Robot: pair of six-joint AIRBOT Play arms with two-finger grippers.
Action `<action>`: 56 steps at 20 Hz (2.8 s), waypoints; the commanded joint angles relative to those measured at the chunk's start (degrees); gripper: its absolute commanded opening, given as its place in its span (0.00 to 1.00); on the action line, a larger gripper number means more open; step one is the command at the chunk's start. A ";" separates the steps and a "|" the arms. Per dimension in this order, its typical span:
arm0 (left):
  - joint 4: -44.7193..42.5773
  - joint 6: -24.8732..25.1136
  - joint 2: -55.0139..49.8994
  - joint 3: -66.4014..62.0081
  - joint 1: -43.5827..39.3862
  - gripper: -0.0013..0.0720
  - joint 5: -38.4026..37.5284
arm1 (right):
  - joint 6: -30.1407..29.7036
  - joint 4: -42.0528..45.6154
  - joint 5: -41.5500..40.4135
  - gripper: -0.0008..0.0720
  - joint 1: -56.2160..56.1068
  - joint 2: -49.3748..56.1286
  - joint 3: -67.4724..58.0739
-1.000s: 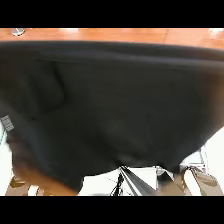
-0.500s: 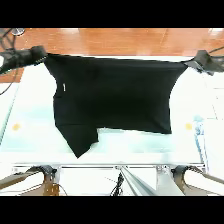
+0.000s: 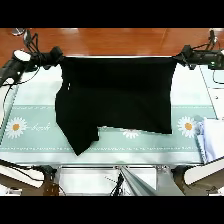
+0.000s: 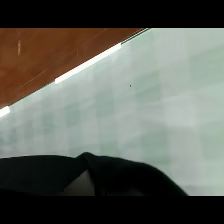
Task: Fold the shirts.
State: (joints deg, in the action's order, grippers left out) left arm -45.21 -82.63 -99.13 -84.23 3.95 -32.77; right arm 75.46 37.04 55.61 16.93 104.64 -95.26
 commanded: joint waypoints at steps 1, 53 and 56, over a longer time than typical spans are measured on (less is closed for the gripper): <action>1.29 -0.59 -2.78 -0.92 -0.02 0.05 -1.40 | 0.74 0.83 0.09 0.04 -1.09 4.68 -2.27; 7.78 23.06 26.97 56.19 14.51 0.98 -34.97 | -3.13 6.93 9.49 0.86 9.81 -46.64 58.77; 7.67 24.57 26.97 56.19 14.25 0.79 -36.79 | 3.76 19.69 8.98 0.86 9.81 -46.64 58.77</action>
State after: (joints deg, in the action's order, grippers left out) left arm -38.28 -59.42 -72.16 -28.21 19.75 -67.85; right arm 74.13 47.44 65.36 26.70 58.04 -36.51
